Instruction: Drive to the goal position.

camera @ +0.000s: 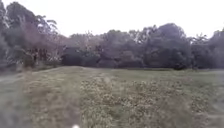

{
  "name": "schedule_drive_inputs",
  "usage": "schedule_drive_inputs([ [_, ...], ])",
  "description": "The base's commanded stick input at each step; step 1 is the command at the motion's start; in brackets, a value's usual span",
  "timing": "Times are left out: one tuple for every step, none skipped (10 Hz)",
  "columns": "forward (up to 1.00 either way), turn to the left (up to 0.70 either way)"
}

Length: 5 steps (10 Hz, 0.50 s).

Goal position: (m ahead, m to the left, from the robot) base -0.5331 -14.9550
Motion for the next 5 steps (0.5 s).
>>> schedule_drive_inputs([
  [0.6, -0.15],
  [0.6, -0.15],
  [0.6, -0.15],
  [0.6, -0.15],
  [0.6, -0.15],
])
